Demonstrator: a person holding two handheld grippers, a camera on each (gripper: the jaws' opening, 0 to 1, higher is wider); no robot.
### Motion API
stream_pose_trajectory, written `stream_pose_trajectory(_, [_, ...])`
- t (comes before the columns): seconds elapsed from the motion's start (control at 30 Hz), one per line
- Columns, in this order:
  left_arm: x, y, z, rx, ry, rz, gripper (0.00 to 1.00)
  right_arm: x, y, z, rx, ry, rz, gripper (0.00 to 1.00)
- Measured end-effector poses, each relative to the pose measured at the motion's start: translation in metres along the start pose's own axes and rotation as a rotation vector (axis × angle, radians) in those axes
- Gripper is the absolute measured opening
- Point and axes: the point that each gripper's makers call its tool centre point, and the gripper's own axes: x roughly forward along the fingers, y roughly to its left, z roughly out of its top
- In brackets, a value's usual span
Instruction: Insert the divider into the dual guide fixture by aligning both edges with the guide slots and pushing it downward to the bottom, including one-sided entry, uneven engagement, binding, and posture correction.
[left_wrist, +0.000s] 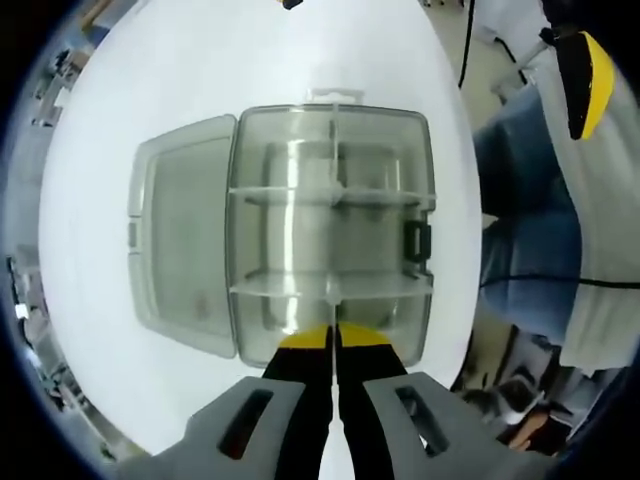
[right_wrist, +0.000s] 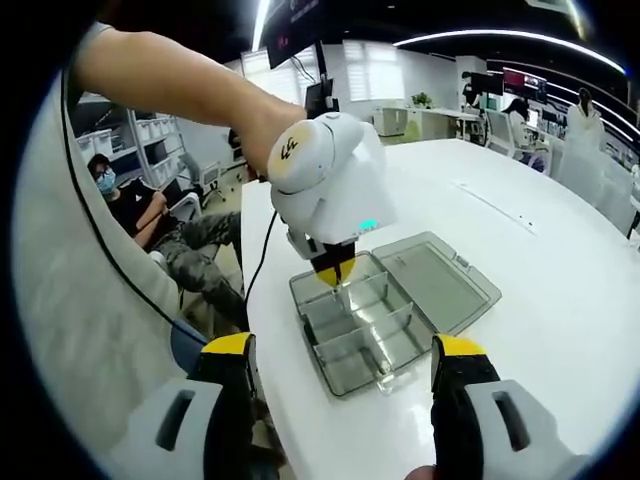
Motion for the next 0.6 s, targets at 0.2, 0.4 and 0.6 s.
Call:
stream_pose_trajectory(0.2, [0.0004, 0.0023, 0.0001, -0.017, -0.017, -0.002, 0.00, -0.0003, 0.0007, -0.0002, 0.000, 0.001, -0.001, 0.69])
stream_pose_trajectory(0.4, [-0.0004, 0.0037, -0.0005, -0.022, -0.021, 0.000, 0.00, -0.0010, 0.0010, -0.0006, 0.002, 0.002, -0.004, 0.69])
stream_pose_trajectory(0.6, [0.0005, 0.0009, -0.0002, 0.013, -0.015, 0.012, 0.00, -0.0001, 0.0022, -0.0011, 0.002, 0.005, -0.004, 0.69])
